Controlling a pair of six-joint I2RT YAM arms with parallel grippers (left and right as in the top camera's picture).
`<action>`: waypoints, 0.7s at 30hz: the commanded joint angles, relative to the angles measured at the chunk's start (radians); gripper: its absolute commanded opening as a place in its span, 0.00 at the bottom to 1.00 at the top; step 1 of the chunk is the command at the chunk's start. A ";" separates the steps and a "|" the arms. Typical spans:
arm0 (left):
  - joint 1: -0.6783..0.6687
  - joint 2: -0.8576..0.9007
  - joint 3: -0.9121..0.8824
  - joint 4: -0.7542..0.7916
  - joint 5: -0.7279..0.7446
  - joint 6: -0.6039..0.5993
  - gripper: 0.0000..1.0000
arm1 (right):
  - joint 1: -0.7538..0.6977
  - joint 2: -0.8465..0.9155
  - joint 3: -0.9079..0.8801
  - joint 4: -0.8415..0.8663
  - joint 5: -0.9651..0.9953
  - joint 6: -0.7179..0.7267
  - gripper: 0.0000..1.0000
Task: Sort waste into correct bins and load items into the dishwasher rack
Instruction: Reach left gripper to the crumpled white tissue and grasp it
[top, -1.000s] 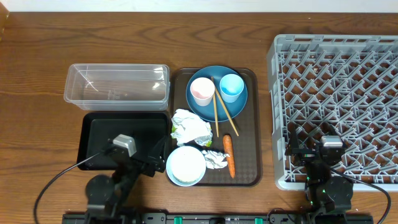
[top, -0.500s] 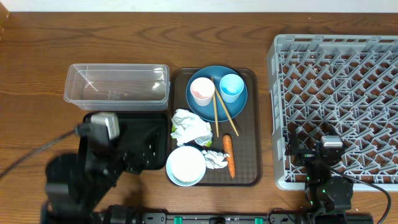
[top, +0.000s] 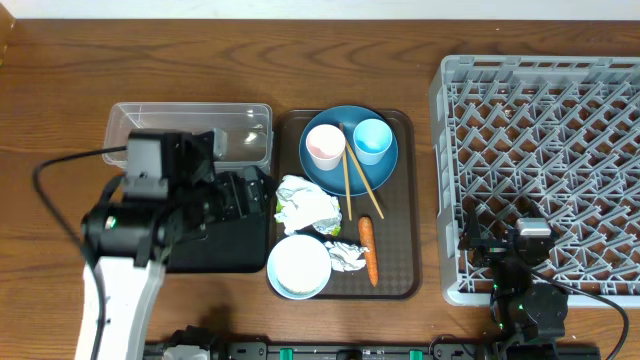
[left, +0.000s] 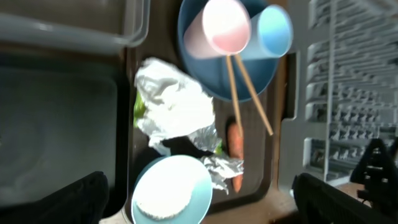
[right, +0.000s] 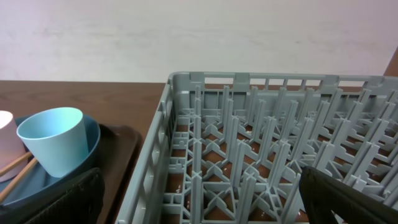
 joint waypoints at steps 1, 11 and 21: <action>-0.018 0.067 -0.045 -0.007 0.023 0.001 0.85 | -0.013 0.000 -0.001 -0.004 0.001 -0.008 0.99; -0.171 0.220 -0.087 0.011 -0.233 -0.060 0.74 | -0.013 0.000 -0.001 -0.004 0.000 -0.008 0.99; -0.376 0.280 -0.087 0.160 -0.497 -0.112 0.63 | -0.013 0.000 -0.001 -0.004 0.000 -0.008 0.99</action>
